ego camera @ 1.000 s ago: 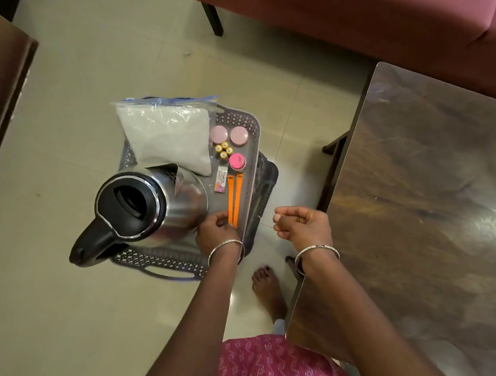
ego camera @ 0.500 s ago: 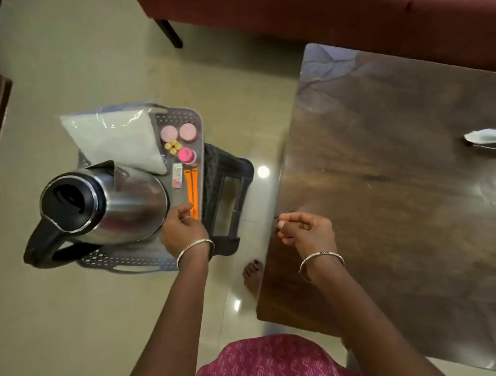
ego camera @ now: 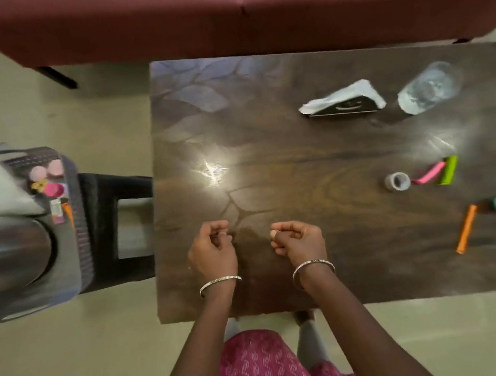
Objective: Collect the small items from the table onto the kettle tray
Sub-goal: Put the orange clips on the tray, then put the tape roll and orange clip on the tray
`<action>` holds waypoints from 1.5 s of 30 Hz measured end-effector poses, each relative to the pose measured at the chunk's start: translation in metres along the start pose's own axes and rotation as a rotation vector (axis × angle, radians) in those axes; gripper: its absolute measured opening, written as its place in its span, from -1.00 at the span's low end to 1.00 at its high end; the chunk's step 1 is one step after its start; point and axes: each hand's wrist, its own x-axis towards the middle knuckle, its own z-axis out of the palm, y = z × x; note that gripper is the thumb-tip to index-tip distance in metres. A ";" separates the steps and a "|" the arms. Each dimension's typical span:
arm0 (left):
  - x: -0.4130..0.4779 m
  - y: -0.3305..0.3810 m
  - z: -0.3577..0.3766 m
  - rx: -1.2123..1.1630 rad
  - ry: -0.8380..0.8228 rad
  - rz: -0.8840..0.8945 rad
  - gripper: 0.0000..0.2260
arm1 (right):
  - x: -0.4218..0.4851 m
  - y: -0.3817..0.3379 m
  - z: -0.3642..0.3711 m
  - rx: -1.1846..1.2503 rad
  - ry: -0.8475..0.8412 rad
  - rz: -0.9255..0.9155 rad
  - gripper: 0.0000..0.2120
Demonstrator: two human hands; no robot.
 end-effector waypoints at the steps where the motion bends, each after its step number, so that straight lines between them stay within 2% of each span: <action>1: -0.011 0.003 0.018 -0.007 -0.040 -0.002 -0.77 | 0.003 0.002 -0.021 0.008 0.028 0.003 -0.91; 5: -0.047 0.013 0.079 0.075 -0.216 -0.017 -0.78 | 0.018 0.009 -0.096 0.030 0.116 0.022 -0.92; 8: -0.072 0.022 0.126 0.108 -0.425 -0.075 -0.76 | 0.031 0.016 -0.151 0.033 0.177 0.019 -0.92; 11: -0.096 0.034 0.168 0.118 -0.569 -0.088 -0.76 | 0.044 0.024 -0.202 0.034 0.296 0.025 -0.91; 18: -0.145 0.067 0.253 0.177 -0.705 -0.026 -0.77 | 0.078 0.039 -0.316 -0.083 0.732 0.035 -0.92; 20: -0.151 0.075 0.270 0.195 -0.737 -0.016 -0.79 | 0.089 0.039 -0.334 -0.061 0.786 0.039 -0.89; 25: -0.161 0.077 0.296 0.274 -0.776 -0.007 -0.81 | 0.112 0.046 -0.349 -0.196 0.738 0.126 -0.65; 32: -0.152 0.079 0.290 0.313 -0.776 -0.022 -0.82 | 0.120 0.048 -0.338 -0.157 0.675 0.206 -0.86; 37: -0.144 0.086 0.273 0.273 -0.737 -0.007 -0.86 | 0.104 0.042 -0.322 -0.204 0.586 0.078 -0.87; 40: -0.140 0.094 0.263 0.179 -0.744 -0.005 -0.88 | 0.091 0.034 -0.306 -0.173 0.430 0.001 -0.84; 42: -0.136 0.098 0.257 0.166 -0.761 0.108 -0.75 | 0.083 0.029 -0.294 -0.130 0.316 -0.060 -0.83; 45: -0.124 0.101 0.252 0.345 -0.779 0.440 -0.58 | 0.077 0.021 -0.281 -0.148 0.244 -0.142 -0.85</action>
